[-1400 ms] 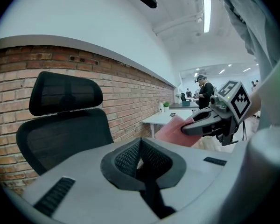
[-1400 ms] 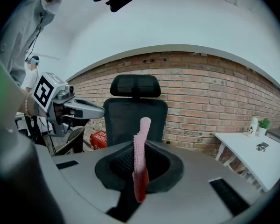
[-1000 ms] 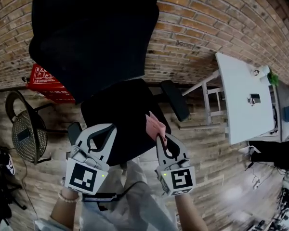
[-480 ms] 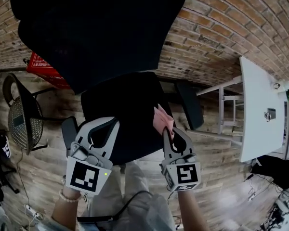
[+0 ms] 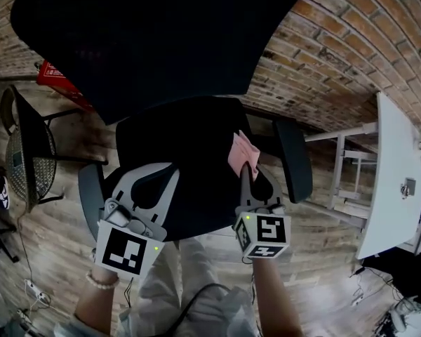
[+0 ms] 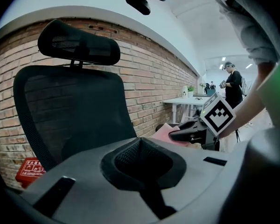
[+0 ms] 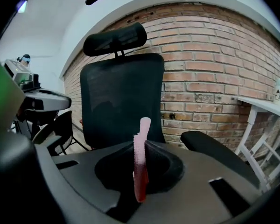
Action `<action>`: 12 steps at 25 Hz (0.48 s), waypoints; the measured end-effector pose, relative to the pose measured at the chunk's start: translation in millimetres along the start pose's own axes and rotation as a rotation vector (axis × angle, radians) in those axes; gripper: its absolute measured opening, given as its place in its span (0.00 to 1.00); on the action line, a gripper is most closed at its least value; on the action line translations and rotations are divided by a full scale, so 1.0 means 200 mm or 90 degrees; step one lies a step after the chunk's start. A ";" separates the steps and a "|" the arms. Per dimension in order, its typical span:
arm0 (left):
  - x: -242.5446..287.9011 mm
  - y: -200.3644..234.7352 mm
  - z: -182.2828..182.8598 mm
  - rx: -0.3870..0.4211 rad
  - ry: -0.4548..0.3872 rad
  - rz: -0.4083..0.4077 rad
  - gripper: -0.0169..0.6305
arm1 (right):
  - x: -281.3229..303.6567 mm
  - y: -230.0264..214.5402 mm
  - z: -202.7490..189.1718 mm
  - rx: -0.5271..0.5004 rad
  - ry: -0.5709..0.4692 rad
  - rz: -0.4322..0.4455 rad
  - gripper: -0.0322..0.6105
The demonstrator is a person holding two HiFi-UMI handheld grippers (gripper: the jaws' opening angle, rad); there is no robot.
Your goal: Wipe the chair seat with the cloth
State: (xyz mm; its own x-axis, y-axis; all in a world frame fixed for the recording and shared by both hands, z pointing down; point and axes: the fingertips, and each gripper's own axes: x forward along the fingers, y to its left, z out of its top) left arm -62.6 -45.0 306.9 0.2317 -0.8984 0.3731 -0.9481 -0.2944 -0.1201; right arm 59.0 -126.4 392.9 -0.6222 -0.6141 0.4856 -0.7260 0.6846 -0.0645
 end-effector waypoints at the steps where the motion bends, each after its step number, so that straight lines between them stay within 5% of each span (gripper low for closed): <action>1: 0.02 0.01 -0.02 -0.002 -0.001 0.002 0.05 | 0.04 -0.03 -0.01 0.001 -0.001 -0.008 0.14; 12: 0.26 0.11 -0.30 -0.019 0.021 0.020 0.05 | 0.50 -0.17 -0.21 0.001 0.023 -0.054 0.14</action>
State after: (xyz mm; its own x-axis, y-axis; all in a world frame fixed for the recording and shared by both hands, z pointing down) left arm -84.4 -78.0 378.7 0.1955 -0.8958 0.3991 -0.9609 -0.2564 -0.1046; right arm 34.1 -195.0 479.8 -0.5476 -0.6549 0.5208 -0.7760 0.6303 -0.0233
